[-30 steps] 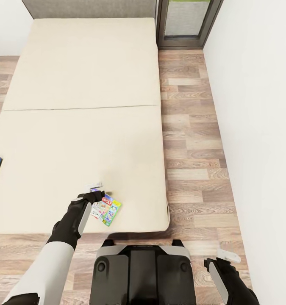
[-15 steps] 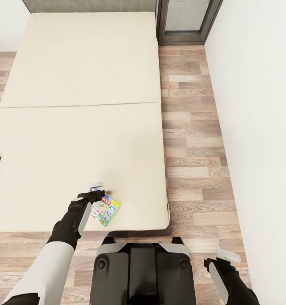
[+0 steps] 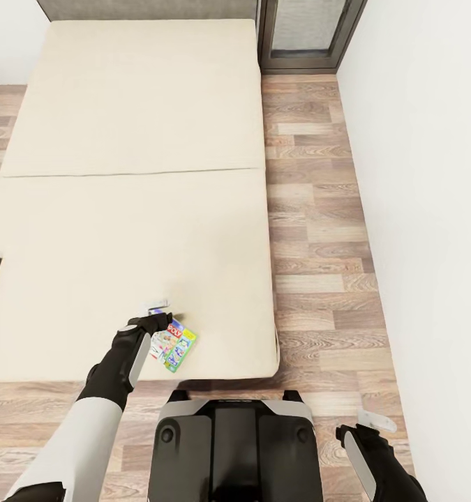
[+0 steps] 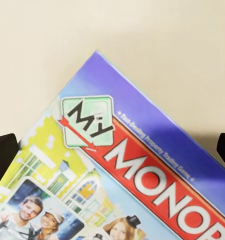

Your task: Put all the toys in the child's room - the three board games (two on the bed and one on the table), the two jigsaw puzzles on the table, and the tennis ball on the table - inside the toy box on the table in the child's room.

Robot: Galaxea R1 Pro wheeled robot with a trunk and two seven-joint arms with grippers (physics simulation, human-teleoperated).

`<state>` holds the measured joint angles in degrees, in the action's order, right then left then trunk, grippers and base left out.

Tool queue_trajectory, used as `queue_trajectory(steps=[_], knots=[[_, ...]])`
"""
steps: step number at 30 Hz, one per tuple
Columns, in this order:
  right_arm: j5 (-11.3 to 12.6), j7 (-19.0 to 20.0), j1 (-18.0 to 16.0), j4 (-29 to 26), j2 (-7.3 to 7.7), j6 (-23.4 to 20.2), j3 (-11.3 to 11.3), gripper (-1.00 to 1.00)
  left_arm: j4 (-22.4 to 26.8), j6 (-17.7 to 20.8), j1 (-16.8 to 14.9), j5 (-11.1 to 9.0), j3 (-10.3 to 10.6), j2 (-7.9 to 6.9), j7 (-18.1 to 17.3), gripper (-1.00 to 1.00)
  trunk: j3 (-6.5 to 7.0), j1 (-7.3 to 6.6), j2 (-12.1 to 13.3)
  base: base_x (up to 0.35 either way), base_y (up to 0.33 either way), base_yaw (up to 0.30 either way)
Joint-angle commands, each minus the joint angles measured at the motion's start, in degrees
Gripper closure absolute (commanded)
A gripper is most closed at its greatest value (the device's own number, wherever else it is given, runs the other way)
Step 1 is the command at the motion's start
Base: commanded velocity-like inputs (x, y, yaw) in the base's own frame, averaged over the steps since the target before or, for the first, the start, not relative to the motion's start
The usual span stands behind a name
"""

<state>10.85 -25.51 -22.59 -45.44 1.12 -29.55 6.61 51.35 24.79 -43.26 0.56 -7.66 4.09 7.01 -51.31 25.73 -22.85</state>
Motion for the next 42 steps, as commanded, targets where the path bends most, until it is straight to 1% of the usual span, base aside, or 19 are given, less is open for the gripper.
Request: queue_trajectory(steps=[1,23,42], knots=[[0.6,-0.4,0.0,-0.1,0.02,-0.2,-0.1,-1.0,0.1,0.3,0.0,-0.4,-0.1,0.04,0.1,-1.0,-0.06,0.05,-0.1,0.0,0.0,0.0],[0.6,-0.4,0.0,-0.1,0.03,-0.1,-0.1,-1.0,0.1,0.3,0.0,-0.4,-0.1,0.04,0.0,-1.0,-0.07,0.05,-0.1,-0.002,0.0,0.0],[0.6,-0.4,0.0,-0.1,0.03,-0.1,-0.1,-1.0,0.1,0.3,0.0,-0.4,-0.1,0.04,0.0,-1.0,-0.07,0.05,-0.1,-0.076,0.0,0.0]])
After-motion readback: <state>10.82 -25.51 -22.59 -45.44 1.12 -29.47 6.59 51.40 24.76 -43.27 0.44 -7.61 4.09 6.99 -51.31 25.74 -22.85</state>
